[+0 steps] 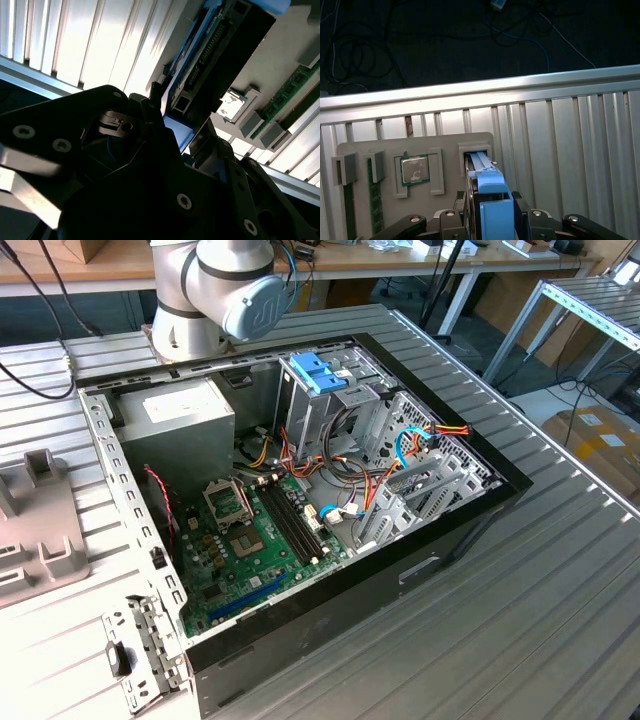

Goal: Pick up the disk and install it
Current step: 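Pick up the disk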

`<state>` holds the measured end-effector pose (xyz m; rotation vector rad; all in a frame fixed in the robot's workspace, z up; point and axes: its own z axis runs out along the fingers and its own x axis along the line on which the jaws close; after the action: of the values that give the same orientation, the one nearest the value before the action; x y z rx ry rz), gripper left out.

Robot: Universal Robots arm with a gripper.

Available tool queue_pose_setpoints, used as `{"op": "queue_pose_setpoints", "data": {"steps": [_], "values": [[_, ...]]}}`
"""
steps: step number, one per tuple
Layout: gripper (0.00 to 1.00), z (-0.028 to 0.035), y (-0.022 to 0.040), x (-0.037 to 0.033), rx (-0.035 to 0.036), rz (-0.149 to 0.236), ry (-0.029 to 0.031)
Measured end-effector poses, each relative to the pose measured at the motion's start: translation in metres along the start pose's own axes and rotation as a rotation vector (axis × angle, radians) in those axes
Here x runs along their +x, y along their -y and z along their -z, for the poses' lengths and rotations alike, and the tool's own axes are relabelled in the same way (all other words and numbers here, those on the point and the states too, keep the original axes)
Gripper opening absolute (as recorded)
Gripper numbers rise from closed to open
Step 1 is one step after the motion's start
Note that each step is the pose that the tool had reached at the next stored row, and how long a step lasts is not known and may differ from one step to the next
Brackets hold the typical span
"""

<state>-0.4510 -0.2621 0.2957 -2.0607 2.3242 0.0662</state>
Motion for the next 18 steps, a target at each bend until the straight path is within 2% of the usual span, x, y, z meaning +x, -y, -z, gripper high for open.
{"op": "queue_pose_setpoints", "data": {"steps": [9,10,18], "values": [[0.47,-0.0001,-0.0001,0.0,0.0,0.0,0.0],[0.37,-0.0002,-0.0001,0.0,0.0,0.0,0.0],[0.37,-0.0004,-0.0001,0.0,0.0001,0.0,0.0]]}}
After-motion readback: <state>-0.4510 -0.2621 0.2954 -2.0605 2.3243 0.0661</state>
